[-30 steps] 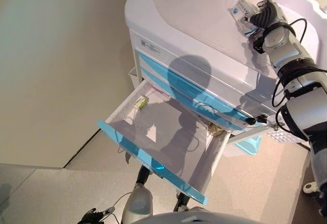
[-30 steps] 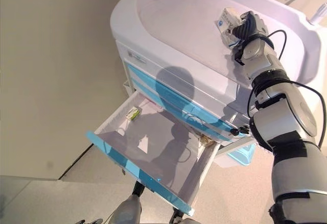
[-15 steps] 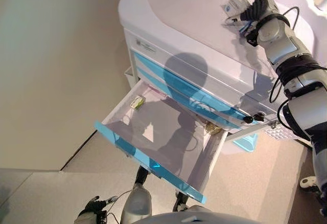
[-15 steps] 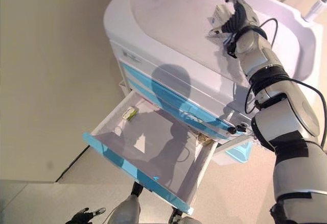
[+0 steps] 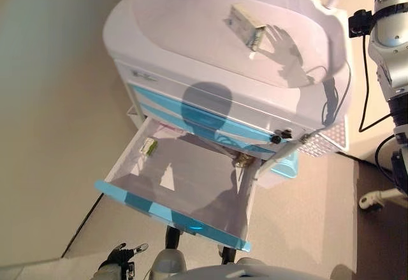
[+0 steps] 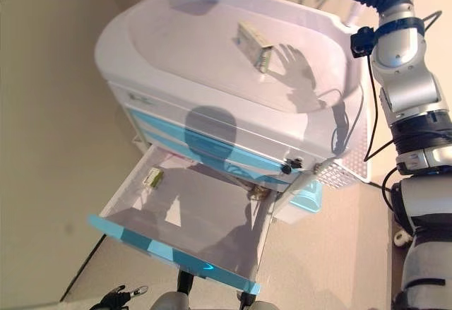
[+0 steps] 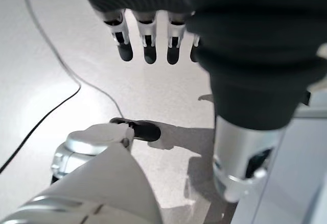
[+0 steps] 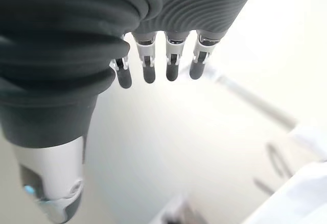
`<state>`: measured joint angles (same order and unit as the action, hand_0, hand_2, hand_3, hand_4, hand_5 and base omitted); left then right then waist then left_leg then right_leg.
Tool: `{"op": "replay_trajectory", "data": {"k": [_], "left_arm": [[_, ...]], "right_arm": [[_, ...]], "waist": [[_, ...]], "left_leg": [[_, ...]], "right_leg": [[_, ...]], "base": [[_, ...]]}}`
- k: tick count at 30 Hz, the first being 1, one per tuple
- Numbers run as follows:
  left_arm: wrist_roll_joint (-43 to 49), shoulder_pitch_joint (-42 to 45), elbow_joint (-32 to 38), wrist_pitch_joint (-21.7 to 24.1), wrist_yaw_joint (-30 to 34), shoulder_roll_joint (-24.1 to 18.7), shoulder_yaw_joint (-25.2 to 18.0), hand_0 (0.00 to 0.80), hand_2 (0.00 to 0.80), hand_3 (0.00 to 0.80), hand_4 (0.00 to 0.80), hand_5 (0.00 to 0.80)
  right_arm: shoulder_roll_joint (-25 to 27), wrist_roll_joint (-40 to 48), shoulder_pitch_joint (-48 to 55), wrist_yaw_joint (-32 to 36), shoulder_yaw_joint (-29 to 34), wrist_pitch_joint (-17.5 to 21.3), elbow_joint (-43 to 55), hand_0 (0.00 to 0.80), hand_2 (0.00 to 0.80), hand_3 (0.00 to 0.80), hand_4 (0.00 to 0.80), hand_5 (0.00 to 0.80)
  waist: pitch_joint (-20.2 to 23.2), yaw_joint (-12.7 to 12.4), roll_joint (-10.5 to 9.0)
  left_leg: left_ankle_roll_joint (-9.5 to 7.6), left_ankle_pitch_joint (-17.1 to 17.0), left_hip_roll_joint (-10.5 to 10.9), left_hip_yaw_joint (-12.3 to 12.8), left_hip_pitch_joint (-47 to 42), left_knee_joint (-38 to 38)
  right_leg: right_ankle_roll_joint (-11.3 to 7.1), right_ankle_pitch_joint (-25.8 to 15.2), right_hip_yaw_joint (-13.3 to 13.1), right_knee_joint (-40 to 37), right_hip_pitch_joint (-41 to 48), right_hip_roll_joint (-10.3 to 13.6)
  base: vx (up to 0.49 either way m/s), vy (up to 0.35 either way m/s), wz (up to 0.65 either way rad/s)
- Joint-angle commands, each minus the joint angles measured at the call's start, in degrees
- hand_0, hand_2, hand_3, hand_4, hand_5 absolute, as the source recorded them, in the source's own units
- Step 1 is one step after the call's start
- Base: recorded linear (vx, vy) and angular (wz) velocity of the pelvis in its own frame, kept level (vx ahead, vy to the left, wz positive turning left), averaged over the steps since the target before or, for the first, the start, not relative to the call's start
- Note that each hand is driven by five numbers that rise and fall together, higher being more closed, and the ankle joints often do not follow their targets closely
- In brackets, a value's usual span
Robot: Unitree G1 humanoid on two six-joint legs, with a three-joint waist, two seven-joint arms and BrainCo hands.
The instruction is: Open the drawer and pick up the medicine
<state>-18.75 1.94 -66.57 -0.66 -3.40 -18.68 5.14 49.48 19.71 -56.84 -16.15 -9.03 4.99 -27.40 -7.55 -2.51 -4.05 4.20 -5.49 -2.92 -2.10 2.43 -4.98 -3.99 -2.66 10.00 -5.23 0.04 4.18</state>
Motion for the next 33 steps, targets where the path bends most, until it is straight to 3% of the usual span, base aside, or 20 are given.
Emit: {"op": "replay_trajectory", "data": {"k": [1, 4, 13, 16, 17, 24, 25, 29, 33], "left_arm": [[3.4, -0.3, -3.8, -0.2, 0.2, -0.2, -0.4, 0.000, 0.000, 0.000, 0.000, 0.000], [4.1, -0.1, -3.8, -0.3, 0.0, 0.1, -0.3, 0.000, 0.000, 0.000, 0.000, 0.000], [5.9, 1.5, -1.1, 0.1, 1.1, 3.6, -1.8, 0.000, 0.000, 0.000, 0.000, 0.000], [5.9, 1.8, -1.0, 0.0, 1.4, 3.6, -1.8, 0.000, 0.000, 0.000, 0.000, 0.000], [5.5, 2.0, 0.0, 0.3, 2.0, 3.9, -2.3, 0.000, 0.000, 0.000, 0.000, 0.000], [7.7, 1.9, 0.1, 0.4, 3.2, 3.6, -1.1, 0.000, 0.000, 0.000, 0.000, 0.000], [10.9, 1.3, 0.0, 0.4, 3.4, 2.5, 0.2, 0.000, 0.000, 0.000, 0.000, 0.000], [14.3, 0.6, 0.3, 0.3, 3.7, 0.8, 1.9, 0.000, 0.000, 0.000, 0.000, 0.000], [18.5, -1.3, 4.8, 0.7, 5.0, -3.2, 7.3, 0.000, 0.000, 0.000, 0.000, 0.000]], "right_arm": [[0.6, 6.4, 3.6, -3.6, 3.7, 5.8, 2.0, 0.000, 0.000, 0.000, 0.000, 0.000], [0.1, 7.5, 8.0, -3.9, 7.3, 6.0, 2.3, 0.000, 0.000, 0.000, 0.000, 0.000], [-11.0, 7.3, 40.1, -2.8, 23.8, 5.9, 6.6, 0.000, 0.000, 0.000, 0.000, 0.000], [-11.7, 6.6, 42.5, -2.3, 24.7, 5.4, 6.9, 0.000, 0.000, 0.000, 0.000, 0.000], [-14.2, 5.8, 48.7, 0.0, 26.0, 3.7, 3.4, 0.000, 0.000, 0.000, 0.000, 0.000], [-17.5, 0.8, 55.7, 2.2, 25.1, 1.2, -6.8, 0.000, 0.000, 0.000, 0.000, 0.000], [-19.8, -3.8, 58.7, 3.6, 21.5, -0.5, -14.9, 0.000, 0.000, 0.000, 0.000, 0.000], [-21.0, -7.9, 60.5, 5.4, 17.6, -2.1, -20.3, 0.000, 0.000, 0.000, 0.000, 0.000], [-21.3, -12.5, 59.2, 8.5, 10.8, -3.9, -28.9, 0.000, 0.000, 0.000, 0.000, 0.000]], "waist": [[3.0, 0.2, -0.30], [3.3, 0.7, 0.17], [2.0, 4.0, 3.90], [1.9, 4.2, 4.05], [0.9, 5.0, 4.63], [0.7, 6.2, 5.25], [0.5, 6.9, 5.22], [-0.1, 7.5, 4.93], [-3.6, 7.8, 4.79]], "left_leg": [[-2.13, 5.3, 3.2, 2.1, -1.3, 1.6], [-2.27, 5.6, 3.2, 2.9, -2.0, 1.4], [-3.90, 8.2, 3.8, 9.3, -2.9, 3.5], [-4.01, 8.4, 3.9, 9.6, -2.8, 3.8], [-4.25, 8.6, 4.1, 9.8, -2.2, 4.4], [-4.16, 7.9, 4.4, 9.2, -1.8, 3.6], [-4.09, 7.3, 4.3, 9.0, -1.5, 2.9], [-4.00, 7.0, 4.2, 8.5, -0.8, 2.7], [-4.26, 6.9, 4.3, 7.7, 1.5, 4.3]], "right_leg": [[-4.20, 2.3, -0.2, 2.5, 0.3, 1.8], [-4.36, 2.3, -0.8, 2.4, 0.6, 2.0], [-5.64, 0.5, -8.2, 2.4, -2.1, 2.7], [-5.70, 0.5, -8.8, 2.7, -2.5, 2.7], [-5.74, 0.4, -9.8, 3.3, -3.4, 3.0], [-5.85, 0.1, -9.4, 3.2, -3.9, 3.2], [-5.80, -0.1, -9.1, 3.2, -4.4, 3.0], [-5.66, 0.1, -8.6, 3.8, -5.0, 3.0], [-5.12, 1.2, -8.2, 8.3, -8.4, 2.9]], "base": [[0.022, 0.044, -0.25], [0.024, 0.044, -0.31], [-0.026, 0.059, -0.43], [-0.047, 0.027, -0.42], [-0.073, 0.021, -0.23], [-0.046, 0.006, -0.05], [-0.053, -0.007, 0.00], [-0.054, -0.014, 0.03], [-0.154, -0.013, 0.09]]}}
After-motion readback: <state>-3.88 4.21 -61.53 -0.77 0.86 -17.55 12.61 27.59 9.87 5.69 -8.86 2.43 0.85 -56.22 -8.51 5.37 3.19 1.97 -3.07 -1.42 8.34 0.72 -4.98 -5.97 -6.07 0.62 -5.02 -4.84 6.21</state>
